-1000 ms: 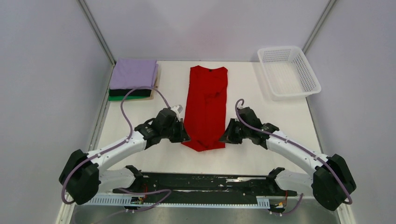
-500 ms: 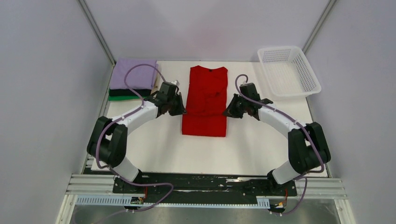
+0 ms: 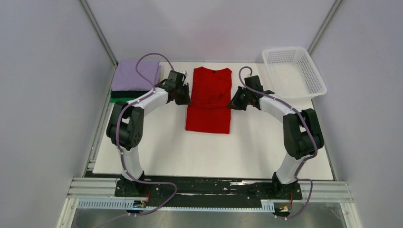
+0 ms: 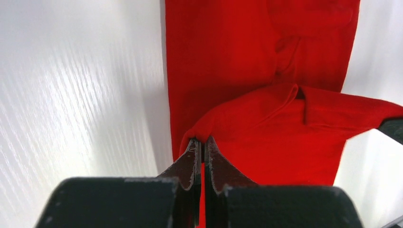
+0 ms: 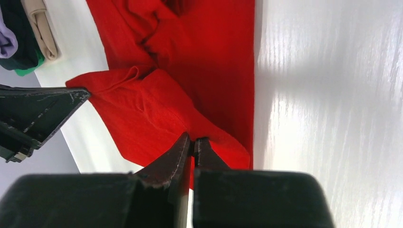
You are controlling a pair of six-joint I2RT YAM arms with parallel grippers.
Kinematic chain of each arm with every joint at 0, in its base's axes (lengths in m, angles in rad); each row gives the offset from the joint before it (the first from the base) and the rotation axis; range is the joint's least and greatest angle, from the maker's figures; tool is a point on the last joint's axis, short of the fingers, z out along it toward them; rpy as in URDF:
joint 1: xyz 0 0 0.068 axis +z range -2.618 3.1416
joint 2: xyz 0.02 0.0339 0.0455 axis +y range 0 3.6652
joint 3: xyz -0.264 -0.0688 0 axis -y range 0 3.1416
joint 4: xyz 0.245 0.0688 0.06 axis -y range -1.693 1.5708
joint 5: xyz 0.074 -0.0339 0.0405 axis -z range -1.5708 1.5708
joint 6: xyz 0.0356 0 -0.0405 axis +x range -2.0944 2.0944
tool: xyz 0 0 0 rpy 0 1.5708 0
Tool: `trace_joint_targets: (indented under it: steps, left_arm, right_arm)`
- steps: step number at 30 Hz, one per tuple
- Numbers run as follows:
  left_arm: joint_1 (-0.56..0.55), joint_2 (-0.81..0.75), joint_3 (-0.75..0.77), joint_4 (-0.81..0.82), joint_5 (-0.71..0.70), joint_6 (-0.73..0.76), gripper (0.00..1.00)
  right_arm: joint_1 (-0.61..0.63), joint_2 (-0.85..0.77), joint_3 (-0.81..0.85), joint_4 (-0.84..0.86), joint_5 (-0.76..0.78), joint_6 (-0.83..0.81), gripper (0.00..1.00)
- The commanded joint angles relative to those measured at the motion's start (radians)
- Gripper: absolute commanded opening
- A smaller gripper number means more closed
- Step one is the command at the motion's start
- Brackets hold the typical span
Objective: Fold and stack the t-shirts
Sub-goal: Fold the folded rectangular tshirt in 1/3 of the way
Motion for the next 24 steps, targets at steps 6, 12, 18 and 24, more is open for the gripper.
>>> trace_joint_targets:
  steps: [6, 12, 18, 24]
  left_arm:
    - [0.02, 0.108, 0.166, -0.046, -0.002, 0.077, 0.0]
    - [0.027, 0.18, 0.235, -0.069, 0.007, 0.092, 0.04]
    - [0.039, 0.255, 0.386, -0.105, 0.026, 0.109, 0.47]
    - [0.068, 0.251, 0.515, -0.177, 0.06, 0.101, 0.99]
  right_arm:
    - [-0.036, 0.076, 0.085, 0.057, -0.046, -0.012, 0.04]
    - [-0.056, 0.126, 0.12, 0.082, -0.093, -0.011, 0.09]
    - [-0.102, 0.21, 0.239, 0.087, -0.139, 0.018, 0.37]
    - [-0.123, 0.167, 0.259, 0.089, -0.154, -0.009, 0.77]
